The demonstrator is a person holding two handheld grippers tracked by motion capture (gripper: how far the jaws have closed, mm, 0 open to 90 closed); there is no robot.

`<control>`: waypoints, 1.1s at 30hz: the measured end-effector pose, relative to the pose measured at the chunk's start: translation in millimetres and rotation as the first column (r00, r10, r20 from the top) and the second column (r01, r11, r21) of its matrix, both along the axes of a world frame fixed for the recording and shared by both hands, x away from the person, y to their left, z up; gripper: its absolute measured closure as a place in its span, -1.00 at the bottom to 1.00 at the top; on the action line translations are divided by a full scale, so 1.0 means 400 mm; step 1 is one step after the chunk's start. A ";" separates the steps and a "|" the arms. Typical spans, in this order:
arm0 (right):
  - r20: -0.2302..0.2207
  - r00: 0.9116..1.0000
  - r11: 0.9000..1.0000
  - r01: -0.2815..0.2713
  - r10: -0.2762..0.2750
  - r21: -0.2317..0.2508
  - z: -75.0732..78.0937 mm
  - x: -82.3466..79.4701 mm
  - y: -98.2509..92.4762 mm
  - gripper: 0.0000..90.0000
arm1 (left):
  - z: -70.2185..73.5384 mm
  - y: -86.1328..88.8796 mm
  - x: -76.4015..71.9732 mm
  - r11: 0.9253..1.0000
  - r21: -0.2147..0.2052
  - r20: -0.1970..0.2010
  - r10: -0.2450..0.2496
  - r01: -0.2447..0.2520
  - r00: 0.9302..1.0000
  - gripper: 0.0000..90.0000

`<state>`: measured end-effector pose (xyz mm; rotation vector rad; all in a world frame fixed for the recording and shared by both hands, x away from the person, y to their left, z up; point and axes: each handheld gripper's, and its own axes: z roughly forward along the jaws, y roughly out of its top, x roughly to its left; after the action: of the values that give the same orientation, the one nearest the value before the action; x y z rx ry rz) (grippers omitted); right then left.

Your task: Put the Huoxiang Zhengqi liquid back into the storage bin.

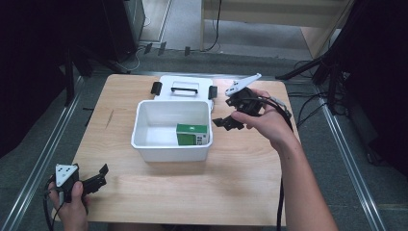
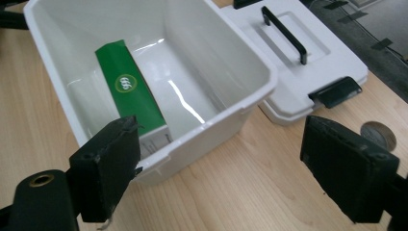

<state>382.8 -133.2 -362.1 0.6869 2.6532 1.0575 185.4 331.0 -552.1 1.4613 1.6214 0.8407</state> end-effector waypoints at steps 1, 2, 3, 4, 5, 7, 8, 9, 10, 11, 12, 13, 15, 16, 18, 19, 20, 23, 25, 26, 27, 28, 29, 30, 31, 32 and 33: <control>0.000 1.000 1.000 0.000 0.000 0.000 0.000 0.000 0.000 -0.68 | 0.000 0.000 0.000 1.000 0.000 0.000 0.000 0.000 1.000 -1.00; 0.000 1.000 1.000 0.014 -0.014 0.009 -0.004 -0.001 -0.009 -0.68 | 0.000 0.000 0.000 1.000 0.000 0.000 0.000 0.000 1.000 -1.00; 0.002 0.999 0.999 0.043 -0.043 0.018 -0.016 -0.003 -0.025 -0.68 | 0.000 0.000 0.000 1.000 0.000 0.000 0.000 0.000 1.000 -1.00; 0.002 0.999 0.999 0.043 -0.043 0.018 -0.016 -0.003 -0.025 -0.68 | 0.000 0.000 0.000 1.000 0.002 -0.001 0.000 0.000 1.000 -1.00; 0.005 0.998 0.998 0.063 -0.063 0.018 -0.031 -0.006 -0.039 -0.68 | 0.000 0.000 0.000 1.000 0.003 -0.001 -0.002 0.002 1.000 -1.00; 0.007 0.997 0.997 0.081 -0.081 0.021 -0.048 -0.009 -0.051 -0.68 | 0.000 0.001 0.000 1.000 0.004 -0.001 -0.001 0.001 1.000 -1.00; 0.010 0.996 0.996 0.091 -0.091 0.023 -0.058 -0.011 -0.056 -0.68 | 0.000 0.001 0.000 1.000 0.004 -0.001 -0.001 0.001 1.000 -1.00; 0.010 0.996 0.996 0.091 -0.091 0.023 -0.058 -0.011 -0.056 -0.68 | 0.000 0.000 0.000 1.000 0.003 0.000 -0.001 0.001 1.000 -1.00; 0.012 0.994 0.994 0.109 -0.110 0.032 -0.075 -0.015 -0.067 -0.68 | 0.000 0.000 0.000 1.000 0.003 0.000 -0.002 0.002 1.000 -1.00; 0.011 0.992 0.992 0.122 -0.123 0.036 -0.083 -0.017 -0.073 -0.68 | 0.000 0.000 0.000 1.000 0.002 0.000 -0.001 0.001 1.000 -1.00; 0.011 0.992 0.992 0.122 -0.123 0.036 -0.083 -0.017 -0.073 -0.68 | 0.000 0.000 0.000 1.000 0.002 0.000 -0.001 0.001 1.000 -1.00; 0.014 0.991 0.990 0.135 -0.136 0.042 -0.092 -0.018 -0.078 -0.68 | 0.000 0.001 0.000 1.000 0.004 0.000 -0.001 0.001 1.000 -1.00; 0.029 0.981 0.980 0.188 -0.191 0.066 -0.118 -0.023 -0.096 -0.69 | 0.000 0.001 0.000 1.000 0.004 0.000 -0.001 0.001 1.000 -1.00; 0.029 0.981 0.980 0.188 -0.191 0.066 -0.118 -0.023 -0.096 -0.69 | 0.000 0.001 0.000 1.000 0.004 0.000 -0.001 0.001 1.000 -1.00; 0.043 0.966 0.964 0.248 -0.253 0.094 -0.139 -0.026 -0.111 -0.69 | 0.000 0.001 0.000 1.000 0.004 0.000 -0.001 0.001 1.000 -1.00; 0.043 0.966 0.964 0.248 -0.253 0.094 -0.139 -0.026 -0.111 -0.69 | 0.000 0.001 0.000 1.000 0.004 0.000 -0.001 0.001 1.000 -1.00; 0.050 0.959 0.957 0.272 -0.278 0.103 -0.146 -0.027 -0.116 -0.69 | 0.000 0.001 0.000 1.000 0.003 -0.001 -0.002 0.002 1.000 -1.00; 0.071 0.937 0.934 0.330 -0.342 0.139 -0.166 -0.030 -0.133 -0.69 | 0.000 0.001 -0.001 1.000 0.003 0.000 -0.002 0.002 1.000 -1.00; 0.102 0.913 0.912 0.377 -0.396 0.161 -0.185 -0.034 -0.150 -0.69 | 0.000 0.001 0.000 1.000 0.003 0.001 -0.001 0.001 1.000 -1.00; 0.102 0.913 0.912 0.377 -0.396 0.161 -0.185 -0.034 -0.150 -0.69 | 0.000 0.001 -0.001 1.000 0.003 0.000 -0.002 0.002 1.000 -1.00; 0.106 0.898 0.897 0.405 -0.427 0.179 -0.199 -0.038 -0.162 -0.69 | 0.000 0.002 -0.001 1.000 0.002 -0.001 -0.002 0.002 1.000 -1.00; 0.106 0.898 0.897 0.405 -0.427 0.179 -0.199 -0.038 -0.162 -0.69 | 0.000 0.002 -0.001 1.000 0.002 -0.001 -0.002 0.002 1.000 -1.00; 0.116 0.883 0.882 0.428 -0.455 0.197 -0.212 -0.044 -0.176 -0.69 | 0.000 0.001 -0.001 1.000 -0.001 -0.001 -0.001 0.001 1.000 -1.00; 0.121 0.875 0.875 0.439 -0.468 0.205 -0.219 -0.047 -0.182 -0.68 | 0.000 0.001 -0.001 1.000 -0.001 -0.001 -0.001 0.001 1.000 -1.00; 0.121 0.875 0.875 0.439 -0.468 0.205 -0.219 -0.047 -0.182 -0.68 | 0.000 0.001 -0.001 1.000 -0.001 -0.001 0.000 0.000 1.000 -1.00; 0.122 0.868 0.868 0.450 -0.480 0.211 -0.227 -0.051 -0.191 -0.69 | 0.000 0.001 -0.001 1.000 -0.001 -0.001 0.000 0.000 1.000 -1.00; 0.129 0.857 0.857 0.465 -0.499 0.223 -0.239 -0.057 -0.204 -0.69 | 0.000 0.001 -0.001 1.000 -0.001 -0.001 -0.001 0.001 1.000 -1.00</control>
<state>359.8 -214.9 -457.7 1.1598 2.0740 1.1502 185.2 331.5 -552.0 1.4622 1.6215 0.8390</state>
